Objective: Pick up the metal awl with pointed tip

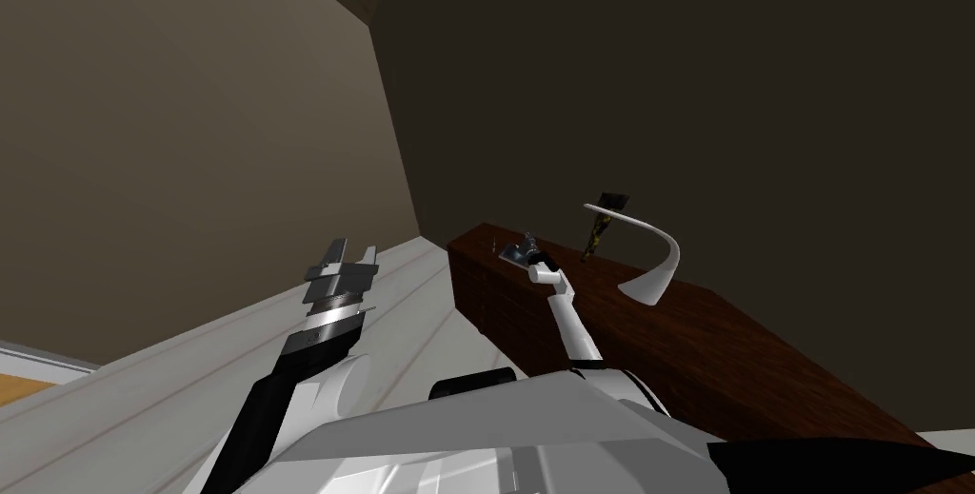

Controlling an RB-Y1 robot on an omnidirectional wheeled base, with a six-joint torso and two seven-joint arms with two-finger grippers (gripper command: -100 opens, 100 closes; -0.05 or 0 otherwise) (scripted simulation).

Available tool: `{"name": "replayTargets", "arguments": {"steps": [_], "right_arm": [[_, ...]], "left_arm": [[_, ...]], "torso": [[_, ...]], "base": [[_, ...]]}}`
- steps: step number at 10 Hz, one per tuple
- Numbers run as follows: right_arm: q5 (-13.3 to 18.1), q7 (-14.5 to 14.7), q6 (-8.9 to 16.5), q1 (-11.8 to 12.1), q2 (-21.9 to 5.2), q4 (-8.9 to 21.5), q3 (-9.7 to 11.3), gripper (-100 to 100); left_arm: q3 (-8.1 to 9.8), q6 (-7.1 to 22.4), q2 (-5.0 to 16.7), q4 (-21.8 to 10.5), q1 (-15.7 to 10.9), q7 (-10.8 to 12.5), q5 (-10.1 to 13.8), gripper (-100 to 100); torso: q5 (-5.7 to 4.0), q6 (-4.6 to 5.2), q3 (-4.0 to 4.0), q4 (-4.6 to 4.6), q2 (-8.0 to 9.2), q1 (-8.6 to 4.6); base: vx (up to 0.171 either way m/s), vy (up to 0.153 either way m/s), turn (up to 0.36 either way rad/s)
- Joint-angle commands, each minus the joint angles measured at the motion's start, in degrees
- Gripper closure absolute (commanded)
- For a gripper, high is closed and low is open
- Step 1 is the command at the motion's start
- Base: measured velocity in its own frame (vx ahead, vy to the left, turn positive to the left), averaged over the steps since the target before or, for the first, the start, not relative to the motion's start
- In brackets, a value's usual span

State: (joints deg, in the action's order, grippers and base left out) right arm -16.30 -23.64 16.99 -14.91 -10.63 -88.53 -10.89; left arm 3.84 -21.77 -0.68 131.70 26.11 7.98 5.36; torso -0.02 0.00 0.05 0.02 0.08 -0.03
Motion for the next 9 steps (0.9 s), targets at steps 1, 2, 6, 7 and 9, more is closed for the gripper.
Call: {"name": "replayTargets", "arguments": {"steps": [1,2,6,7,9], "right_arm": [[-0.6,-1.3,1.8,-1.8,0.0,1.7,-0.2,-100],[-1.8,-3.5,3.9,-4.2,-0.2,4.3,-0.4,-100],[-4.3,-7.8,8.7,-9.4,-0.4,9.4,-0.6,-100],[-4.3,-7.8,8.7,-9.9,-0.4,10.7,-0.6,-100],[-5.4,-10.0,10.8,-12.5,-0.5,13.8,-0.6,-100]], "left_arm": [[0.00,0.0,0.0,0.0,0.0,0.0,0.0,0],[0.00,0.0,0.0,0.0,0.0,0.0,0.0,0],[0.00,0.0,0.0,0.0,0.0,0.0,0.0,0],[0.00,0.0,0.0,0.0,0.0,0.0,0.0,0],[0.00,0.0,0.0,0.0,0.0,0.0,0.0,0]], "torso": [[0.00,0.00,0.00,0.00,0.00,0.00],[0.00,-0.01,0.00,0.00,-0.01,0.03],[0.02,-0.01,-0.02,-0.01,-0.04,0.10],[0.02,0.00,-0.03,-0.01,-0.06,0.10],[0.03,-0.01,-0.05,-0.02,-0.08,0.14]], "base": [[-0.017,-0.017,-0.045],[-0.019,-0.013,-0.096],[-0.008,-0.003,-0.048],[-0.001,0.005,-0.034],[0.004,0.011,-0.045]]}}
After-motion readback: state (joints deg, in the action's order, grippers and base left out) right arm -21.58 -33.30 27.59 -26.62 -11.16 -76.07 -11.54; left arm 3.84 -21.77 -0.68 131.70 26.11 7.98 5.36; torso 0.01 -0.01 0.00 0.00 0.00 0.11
